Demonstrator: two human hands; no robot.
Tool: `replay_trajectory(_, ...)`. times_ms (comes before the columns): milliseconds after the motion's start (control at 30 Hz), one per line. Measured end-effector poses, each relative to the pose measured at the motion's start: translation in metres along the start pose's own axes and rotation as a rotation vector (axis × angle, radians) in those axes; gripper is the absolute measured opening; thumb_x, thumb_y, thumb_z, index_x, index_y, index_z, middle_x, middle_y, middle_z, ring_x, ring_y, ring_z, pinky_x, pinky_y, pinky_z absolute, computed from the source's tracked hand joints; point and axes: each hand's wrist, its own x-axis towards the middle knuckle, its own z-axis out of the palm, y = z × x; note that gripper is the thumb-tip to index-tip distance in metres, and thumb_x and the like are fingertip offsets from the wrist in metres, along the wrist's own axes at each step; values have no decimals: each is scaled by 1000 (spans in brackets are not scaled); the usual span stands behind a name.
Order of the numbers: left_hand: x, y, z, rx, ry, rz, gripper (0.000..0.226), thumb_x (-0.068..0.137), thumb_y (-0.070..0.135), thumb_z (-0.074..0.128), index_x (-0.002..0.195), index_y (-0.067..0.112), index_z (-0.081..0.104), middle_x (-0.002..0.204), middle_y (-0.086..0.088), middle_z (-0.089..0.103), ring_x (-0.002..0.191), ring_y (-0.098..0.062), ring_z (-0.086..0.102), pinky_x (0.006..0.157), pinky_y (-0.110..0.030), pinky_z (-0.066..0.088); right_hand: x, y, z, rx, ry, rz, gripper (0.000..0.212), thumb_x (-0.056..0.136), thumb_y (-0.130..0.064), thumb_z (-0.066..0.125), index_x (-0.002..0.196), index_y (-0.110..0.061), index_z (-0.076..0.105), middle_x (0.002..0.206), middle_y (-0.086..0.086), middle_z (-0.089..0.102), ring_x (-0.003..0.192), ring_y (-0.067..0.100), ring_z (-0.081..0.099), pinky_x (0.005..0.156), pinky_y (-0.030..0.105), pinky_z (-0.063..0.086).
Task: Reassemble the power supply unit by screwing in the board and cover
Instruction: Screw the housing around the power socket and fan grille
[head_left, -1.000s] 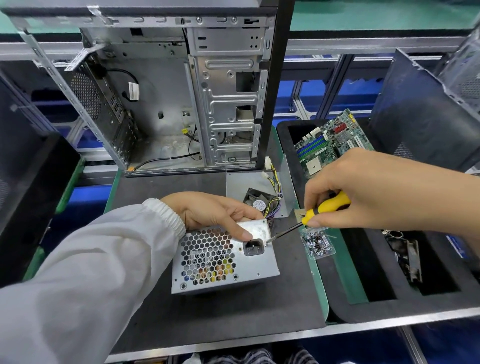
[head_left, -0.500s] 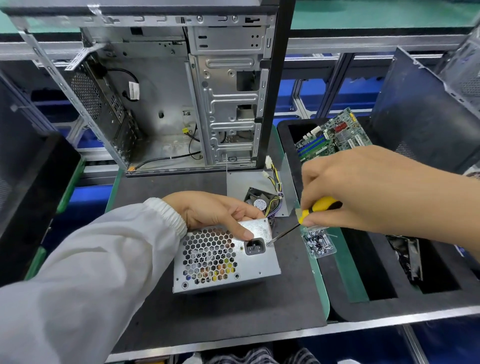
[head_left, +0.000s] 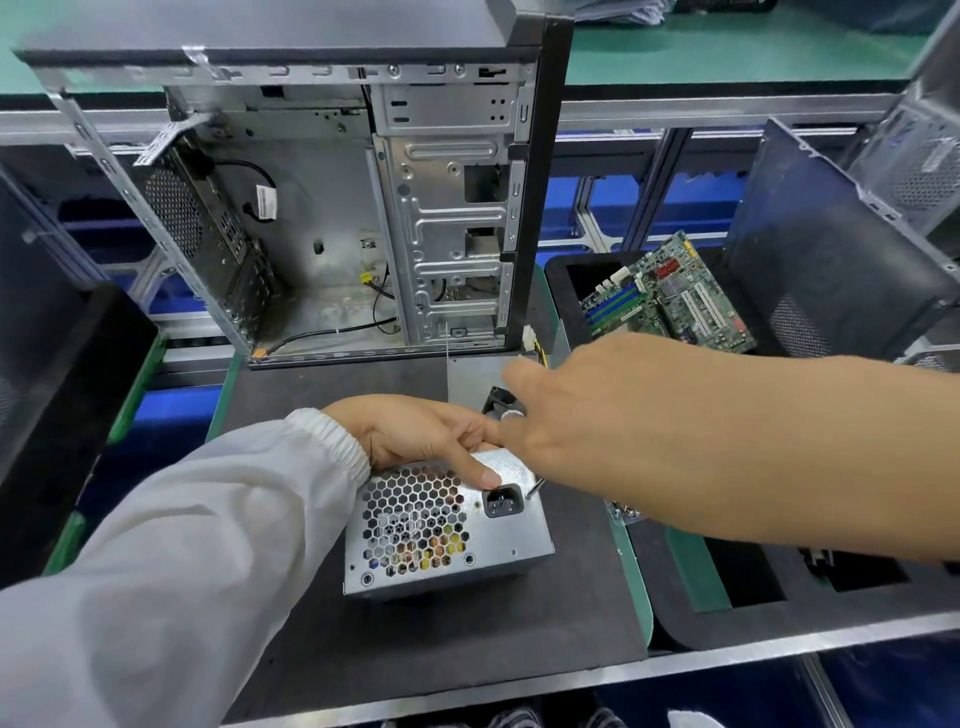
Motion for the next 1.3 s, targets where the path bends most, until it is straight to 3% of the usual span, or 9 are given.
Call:
replay_trajectory(133,-2,-1,0,3,-28,-31,35,74,19,66,94,46,75,88,22,72,83,8,65,78,-10,51,0,0,-8,-154,71,-35,50,61,7,-23,52,-10,23,52,0,14,45,10,11,48,18,9)
replay_trajectory(233,-2,0,-1,10,6,-52,19,63,28,70,78,37,78,72,17,70,69,6,62,67,-10,50,7,0,-1,-201,44,-86,36,85,3,20,72,-15,48,51,-2,22,44,9,19,46,21,13)
replay_trajectory(300,2,-4,-6,15,51,-45,27,70,23,76,96,19,77,98,-4,74,97,-13,67,87,-27,52,10,4,4,-102,-46,-21,5,93,-19,45,98,-18,46,63,-3,27,47,10,23,44,23,14)
replay_trajectory(367,3,-7,-10,7,28,-64,44,85,11,69,126,0,58,135,-32,52,127,-43,48,102,-42,45,10,5,6,-110,-42,-11,23,88,-22,55,106,-20,41,76,1,23,47,12,24,42,25,14)
replay_trajectory(500,1,-1,-7,-1,-7,-21,34,92,-5,58,117,16,65,125,-21,55,112,-26,52,86,-19,49,11,7,2,-86,0,41,16,84,-5,42,74,-16,37,77,1,36,60,19,44,45,24,15)
replay_trajectory(600,2,-3,-4,41,-8,-3,44,93,-8,54,136,-5,45,142,-31,42,124,-35,40,101,-32,39,9,7,-5,-184,-34,19,31,58,7,9,60,-15,31,59,-3,32,57,16,43,48,24,13)
replay_trajectory(900,1,-2,-3,-42,-36,7,25,90,0,61,110,15,63,125,-24,48,104,-24,51,82,-17,51,15,-5,-2,-148,-36,64,22,89,-16,51,110,-20,48,115,7,51,46,13,20,42,27,11)
replay_trajectory(1133,-3,2,2,-55,-15,13,50,92,-6,56,95,38,77,101,11,70,88,2,64,81,-14,51,21,-7,-6,-233,-51,63,27,81,1,46,62,-14,33,58,-2,31,51,15,36,46,23,15)
replay_trajectory(1300,1,-1,0,-49,10,21,30,92,-6,56,114,14,60,119,-13,57,99,-13,60,86,-19,51,17,-6,-4,-97,-104,72,17,88,-19,55,100,-19,43,82,4,47,48,13,22,43,27,15)
